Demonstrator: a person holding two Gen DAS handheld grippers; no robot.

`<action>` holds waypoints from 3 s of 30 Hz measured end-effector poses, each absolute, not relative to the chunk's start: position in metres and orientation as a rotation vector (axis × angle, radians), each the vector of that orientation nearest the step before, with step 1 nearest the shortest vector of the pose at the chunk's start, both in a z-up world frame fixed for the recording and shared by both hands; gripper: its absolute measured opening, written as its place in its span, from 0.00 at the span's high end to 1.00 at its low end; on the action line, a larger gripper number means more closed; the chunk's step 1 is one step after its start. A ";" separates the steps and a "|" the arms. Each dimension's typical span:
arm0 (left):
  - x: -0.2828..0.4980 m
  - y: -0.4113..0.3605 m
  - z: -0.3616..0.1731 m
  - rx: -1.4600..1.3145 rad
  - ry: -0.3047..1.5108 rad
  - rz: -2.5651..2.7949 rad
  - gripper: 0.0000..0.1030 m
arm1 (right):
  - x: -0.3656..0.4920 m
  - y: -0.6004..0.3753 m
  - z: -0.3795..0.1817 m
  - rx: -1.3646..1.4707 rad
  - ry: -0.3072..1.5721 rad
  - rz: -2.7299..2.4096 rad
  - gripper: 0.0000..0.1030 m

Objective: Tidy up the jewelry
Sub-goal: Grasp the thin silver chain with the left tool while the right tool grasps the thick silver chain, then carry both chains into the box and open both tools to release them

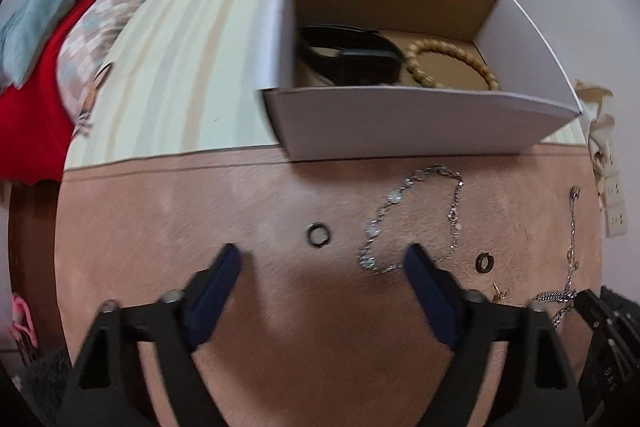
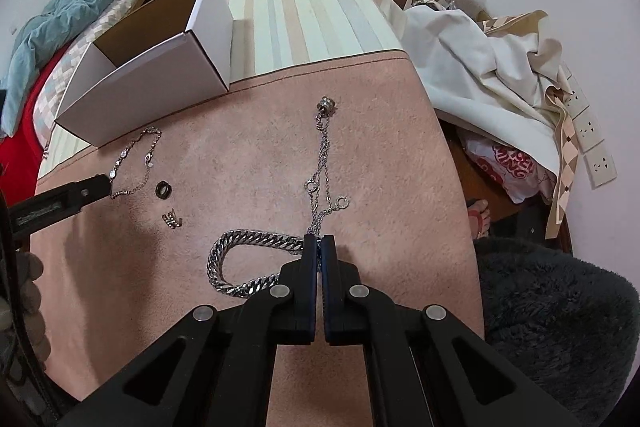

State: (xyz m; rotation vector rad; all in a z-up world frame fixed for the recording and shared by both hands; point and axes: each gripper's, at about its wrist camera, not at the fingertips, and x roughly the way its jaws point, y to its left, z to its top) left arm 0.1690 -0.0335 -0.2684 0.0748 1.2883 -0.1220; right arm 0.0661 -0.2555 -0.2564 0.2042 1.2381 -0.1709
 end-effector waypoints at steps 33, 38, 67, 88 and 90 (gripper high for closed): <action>0.132 -0.008 -0.195 0.017 1.177 -0.253 0.98 | 0.071 -0.263 -0.255 0.267 1.298 -0.090 0.65; 0.127 -0.005 -0.195 0.001 1.185 -0.260 0.98 | 0.068 -0.249 -0.266 0.147 1.295 -0.107 0.92; 0.183 0.000 -0.081 -0.084 0.973 -0.332 0.98 | 0.133 -0.215 -0.111 0.252 0.974 0.122 0.97; 0.253 -0.016 -0.183 -0.112 1.238 -0.375 0.97 | 0.277 -0.193 -0.175 0.195 1.171 0.213 0.97; 0.254 -0.014 -0.184 -0.127 1.245 -0.374 0.96 | 0.281 -0.191 -0.177 0.197 1.184 0.223 0.97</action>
